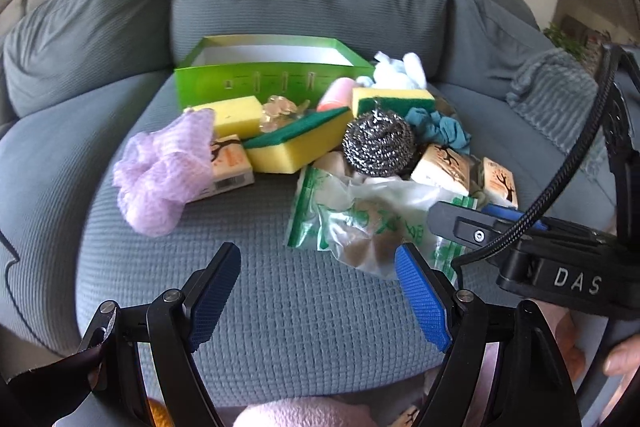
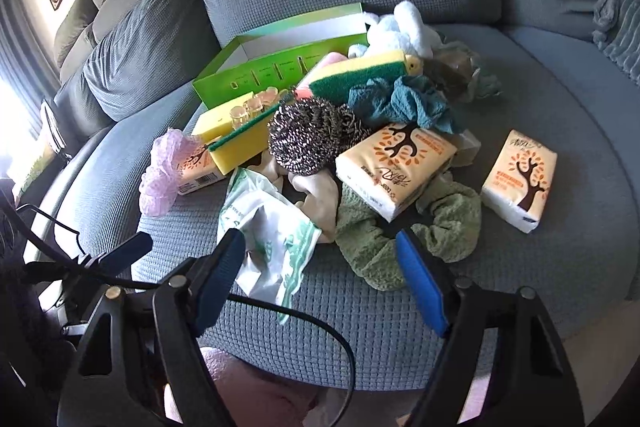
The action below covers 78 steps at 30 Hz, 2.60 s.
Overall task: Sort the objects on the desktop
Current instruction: 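Close the right gripper on the clear green-printed plastic bag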
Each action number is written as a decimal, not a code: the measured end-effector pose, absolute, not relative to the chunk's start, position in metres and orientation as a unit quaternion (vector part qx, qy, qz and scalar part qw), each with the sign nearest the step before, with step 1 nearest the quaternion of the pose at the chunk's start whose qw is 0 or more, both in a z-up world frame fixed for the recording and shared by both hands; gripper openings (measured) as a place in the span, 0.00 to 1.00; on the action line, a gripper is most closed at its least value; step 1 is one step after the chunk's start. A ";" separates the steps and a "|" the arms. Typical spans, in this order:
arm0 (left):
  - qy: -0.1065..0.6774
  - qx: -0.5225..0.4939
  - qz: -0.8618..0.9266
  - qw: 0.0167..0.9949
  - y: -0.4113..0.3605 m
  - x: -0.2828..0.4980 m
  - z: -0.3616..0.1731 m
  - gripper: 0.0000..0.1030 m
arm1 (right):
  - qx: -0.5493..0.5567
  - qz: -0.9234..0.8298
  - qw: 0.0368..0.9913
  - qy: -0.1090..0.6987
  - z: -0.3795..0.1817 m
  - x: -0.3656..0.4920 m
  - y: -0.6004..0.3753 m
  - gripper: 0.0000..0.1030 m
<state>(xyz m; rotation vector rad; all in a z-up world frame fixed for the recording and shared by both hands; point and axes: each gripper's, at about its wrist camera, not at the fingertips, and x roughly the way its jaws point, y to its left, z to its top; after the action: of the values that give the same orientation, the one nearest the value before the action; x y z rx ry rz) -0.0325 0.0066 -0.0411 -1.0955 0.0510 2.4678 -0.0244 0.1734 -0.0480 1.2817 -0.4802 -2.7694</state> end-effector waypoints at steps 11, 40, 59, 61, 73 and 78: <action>0.026 -0.409 0.870 0.275 0.013 -0.053 -0.055 0.74 | 0.435 -0.883 0.041 -0.170 -0.063 -0.043 0.170 0.62; 0.034 -0.416 0.862 0.288 0.019 -0.081 -0.063 0.67 | 0.453 -0.869 0.064 -0.187 -0.075 -0.064 0.178 0.22; 0.046 -0.414 0.862 0.289 0.014 -0.079 -0.068 0.67 | 0.467 -0.856 0.070 -0.209 -0.076 -0.071 0.173 0.67; 0.043 -0.413 0.863 0.289 0.013 -0.079 -0.069 0.67 | 0.471 -0.851 0.074 -0.220 -0.078 -0.073 0.175 0.62; 0.044 -0.412 0.864 0.287 0.013 -0.079 -0.068 0.67 | 0.466 -0.837 0.112 -0.264 -0.081 -0.079 0.178 0.20; 0.034 -0.419 0.859 0.291 0.009 -0.080 -0.069 0.67 | 0.461 -0.838 0.125 -0.264 -0.075 -0.071 0.171 0.07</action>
<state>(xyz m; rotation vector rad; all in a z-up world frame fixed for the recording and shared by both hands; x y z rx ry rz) -0.0805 0.0090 -0.0690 -1.1173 0.0895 2.2917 -0.0713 0.1709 -0.0752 1.3421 -0.7681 -2.4427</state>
